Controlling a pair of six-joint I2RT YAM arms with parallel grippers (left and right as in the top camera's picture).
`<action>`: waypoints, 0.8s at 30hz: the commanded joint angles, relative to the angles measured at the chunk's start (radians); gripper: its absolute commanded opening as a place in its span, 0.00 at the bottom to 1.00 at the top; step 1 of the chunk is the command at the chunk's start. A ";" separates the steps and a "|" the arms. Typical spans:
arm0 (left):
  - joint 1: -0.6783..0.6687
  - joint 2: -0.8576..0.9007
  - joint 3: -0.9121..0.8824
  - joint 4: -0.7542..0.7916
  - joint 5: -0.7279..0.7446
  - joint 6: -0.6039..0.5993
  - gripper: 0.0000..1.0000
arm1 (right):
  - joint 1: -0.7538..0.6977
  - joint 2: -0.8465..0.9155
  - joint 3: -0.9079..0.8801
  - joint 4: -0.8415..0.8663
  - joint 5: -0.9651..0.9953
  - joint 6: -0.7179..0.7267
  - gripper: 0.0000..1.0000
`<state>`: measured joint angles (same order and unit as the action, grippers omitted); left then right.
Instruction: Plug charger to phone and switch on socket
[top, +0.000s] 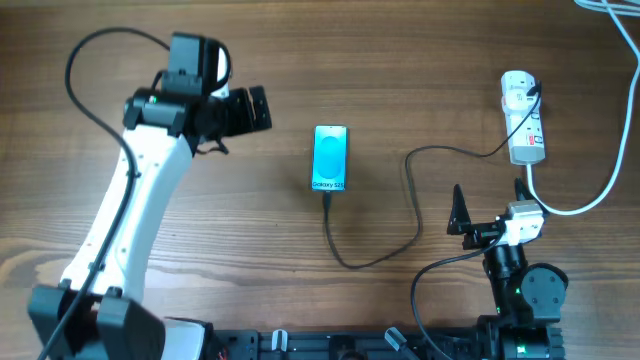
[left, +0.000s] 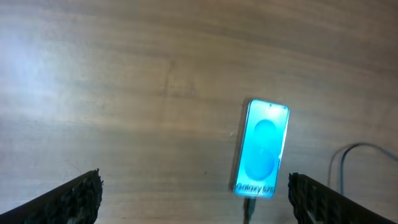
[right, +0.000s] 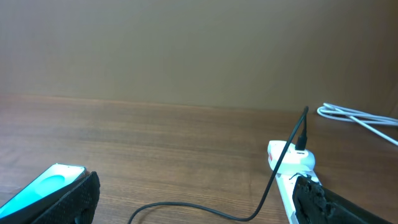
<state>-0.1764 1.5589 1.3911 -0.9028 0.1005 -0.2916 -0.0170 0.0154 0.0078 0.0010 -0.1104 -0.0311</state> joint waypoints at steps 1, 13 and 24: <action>-0.005 -0.116 -0.072 -0.025 -0.016 -0.005 1.00 | -0.003 -0.011 -0.002 0.003 0.005 0.006 1.00; 0.007 -0.442 -0.386 0.188 -0.026 0.026 1.00 | -0.003 -0.011 -0.002 0.003 0.005 0.005 1.00; 0.007 -0.896 -0.754 0.235 -0.071 0.027 1.00 | -0.003 -0.011 -0.002 0.003 0.005 0.006 1.00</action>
<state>-0.1761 0.7753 0.7002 -0.6704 0.0727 -0.2832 -0.0170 0.0154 0.0078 0.0010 -0.1108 -0.0311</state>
